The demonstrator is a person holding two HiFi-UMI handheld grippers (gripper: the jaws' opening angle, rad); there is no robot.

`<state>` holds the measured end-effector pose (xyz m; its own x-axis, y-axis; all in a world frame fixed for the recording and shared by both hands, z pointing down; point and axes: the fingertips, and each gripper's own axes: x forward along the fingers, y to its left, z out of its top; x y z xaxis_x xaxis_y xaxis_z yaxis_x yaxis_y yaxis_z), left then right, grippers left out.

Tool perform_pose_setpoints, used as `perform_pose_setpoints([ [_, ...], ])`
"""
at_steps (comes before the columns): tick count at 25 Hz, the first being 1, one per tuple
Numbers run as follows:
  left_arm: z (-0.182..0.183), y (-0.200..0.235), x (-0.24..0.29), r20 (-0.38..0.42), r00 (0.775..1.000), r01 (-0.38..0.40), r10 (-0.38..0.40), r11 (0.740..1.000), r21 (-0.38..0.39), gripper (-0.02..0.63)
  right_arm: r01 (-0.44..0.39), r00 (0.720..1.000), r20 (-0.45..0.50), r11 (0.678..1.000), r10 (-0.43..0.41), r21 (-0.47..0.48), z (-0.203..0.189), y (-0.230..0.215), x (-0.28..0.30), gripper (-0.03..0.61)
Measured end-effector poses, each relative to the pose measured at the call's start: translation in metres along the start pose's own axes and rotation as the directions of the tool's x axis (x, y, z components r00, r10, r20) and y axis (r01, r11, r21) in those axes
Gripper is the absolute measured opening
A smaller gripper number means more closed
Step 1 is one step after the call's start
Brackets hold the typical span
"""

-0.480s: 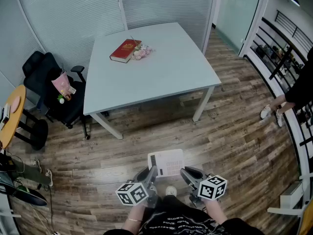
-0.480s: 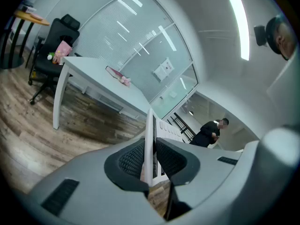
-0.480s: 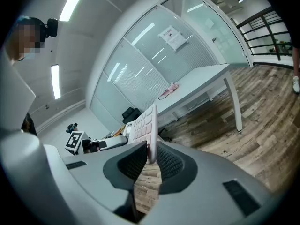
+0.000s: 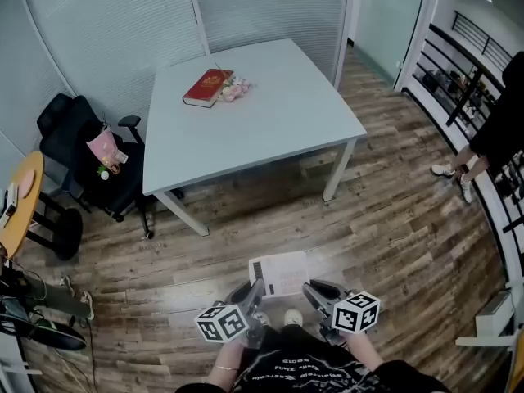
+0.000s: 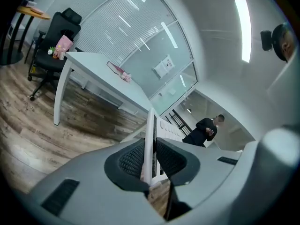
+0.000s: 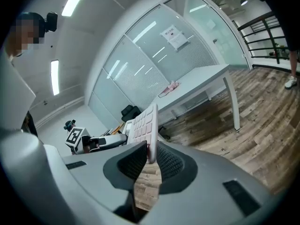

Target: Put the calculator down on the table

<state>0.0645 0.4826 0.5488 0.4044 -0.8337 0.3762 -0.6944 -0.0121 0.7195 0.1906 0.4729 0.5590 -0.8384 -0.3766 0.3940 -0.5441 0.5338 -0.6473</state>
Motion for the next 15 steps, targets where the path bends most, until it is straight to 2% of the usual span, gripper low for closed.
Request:
perform_pose_setpoints([
  [7, 0.020, 0.012, -0.009, -0.012, 0.999, 0.047, -0.047, 0.999, 0.016, 0.080, 0.024, 1.000, 0.019, 1.000, -0.024, -0.015, 0.004, 0.016, 0.018, 0.084],
  [15, 0.039, 0.039, -0.021, -0.046, 0.997, 0.069, -0.066, 0.996, 0.048, 0.078, 0.041, 0.996, 0.074, 0.998, -0.045, 0.051, -0.006, 0.032, 0.050, 0.086],
])
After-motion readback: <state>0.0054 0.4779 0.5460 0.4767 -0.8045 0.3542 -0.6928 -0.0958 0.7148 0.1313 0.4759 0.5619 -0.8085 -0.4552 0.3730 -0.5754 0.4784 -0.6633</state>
